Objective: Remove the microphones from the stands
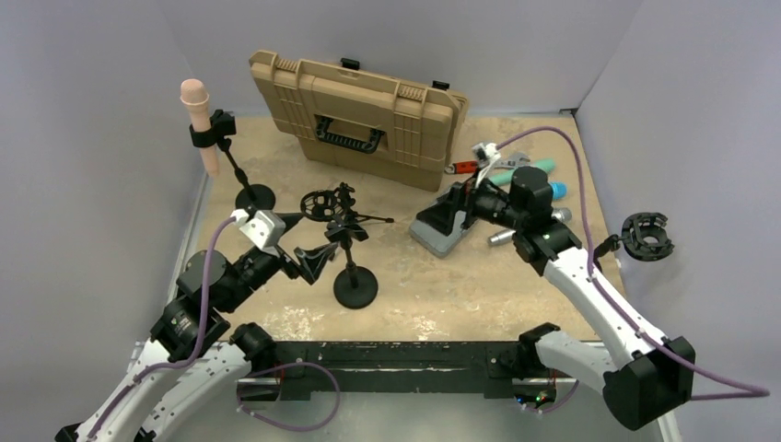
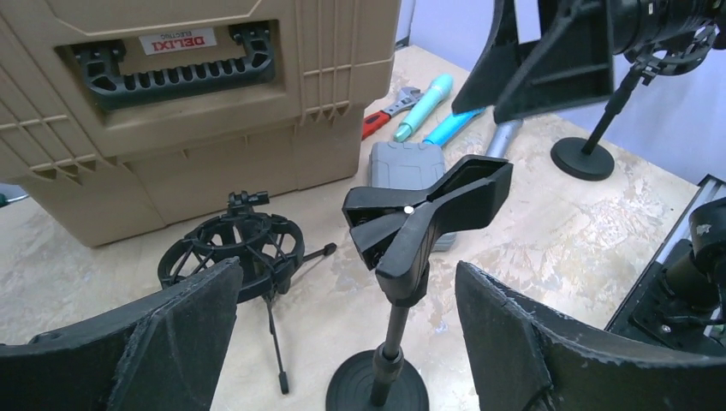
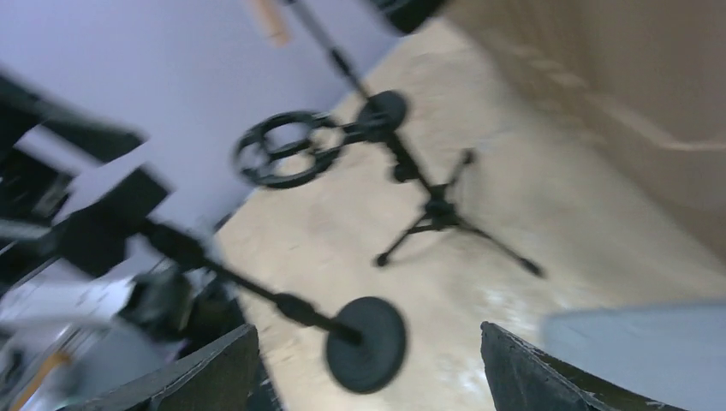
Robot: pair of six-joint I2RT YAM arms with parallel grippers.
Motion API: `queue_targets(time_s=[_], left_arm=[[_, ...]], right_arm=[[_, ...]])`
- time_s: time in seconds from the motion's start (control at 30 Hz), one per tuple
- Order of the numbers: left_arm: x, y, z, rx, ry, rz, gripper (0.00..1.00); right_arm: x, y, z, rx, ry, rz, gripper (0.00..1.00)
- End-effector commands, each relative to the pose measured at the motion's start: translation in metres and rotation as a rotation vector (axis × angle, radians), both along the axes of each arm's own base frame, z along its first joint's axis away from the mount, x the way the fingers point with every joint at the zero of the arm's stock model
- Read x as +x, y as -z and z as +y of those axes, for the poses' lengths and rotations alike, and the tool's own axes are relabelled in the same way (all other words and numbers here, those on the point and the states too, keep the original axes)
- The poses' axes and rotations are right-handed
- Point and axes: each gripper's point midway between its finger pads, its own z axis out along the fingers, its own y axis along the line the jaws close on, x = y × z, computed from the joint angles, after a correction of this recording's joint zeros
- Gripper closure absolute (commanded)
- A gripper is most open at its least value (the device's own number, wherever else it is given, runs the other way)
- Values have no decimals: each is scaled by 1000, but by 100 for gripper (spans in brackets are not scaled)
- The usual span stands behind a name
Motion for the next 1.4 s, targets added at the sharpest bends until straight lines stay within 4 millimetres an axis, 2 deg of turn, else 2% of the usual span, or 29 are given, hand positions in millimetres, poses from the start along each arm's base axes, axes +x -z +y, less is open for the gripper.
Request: queue_targets(time_s=[0.0, 0.13, 0.3, 0.37, 0.47, 0.63, 0.77, 0.97, 1.03, 1.13, 1.37], left_arm=[[-1, -16, 6, -34, -19, -70, 9], [2, -19, 22, -56, -101, -89, 9], [13, -18, 56, -84, -297, -78, 12], [19, -15, 71, -85, -390, -58, 12], [22, -12, 79, -77, -438, -39, 13], [23, -12, 77, -76, -432, -34, 14], [23, -11, 76, -70, -430, -28, 14], [24, -10, 74, -66, -424, -24, 14], [24, -9, 73, -64, -421, -20, 14], [24, -10, 73, -67, -422, -20, 14], [23, -10, 74, -68, -423, -19, 14]], right_arm=[[-51, -61, 56, 122, -368, -171, 1], [-71, -89, 89, 197, -471, -197, 1], [-88, -116, 130, 259, -567, -213, 1], [-88, -115, 146, 247, -576, -200, 1], [-85, -118, 161, 243, -568, -184, 1], [-78, -107, 183, 214, -553, -131, 3], [-70, -89, 193, 152, -506, -94, 14], [-62, -70, 197, 95, -442, -63, 28], [-58, -60, 198, 63, -424, -46, 33], [-56, -46, 198, 30, -405, -28, 35], [-55, 8, 194, -48, -379, 57, 41]])
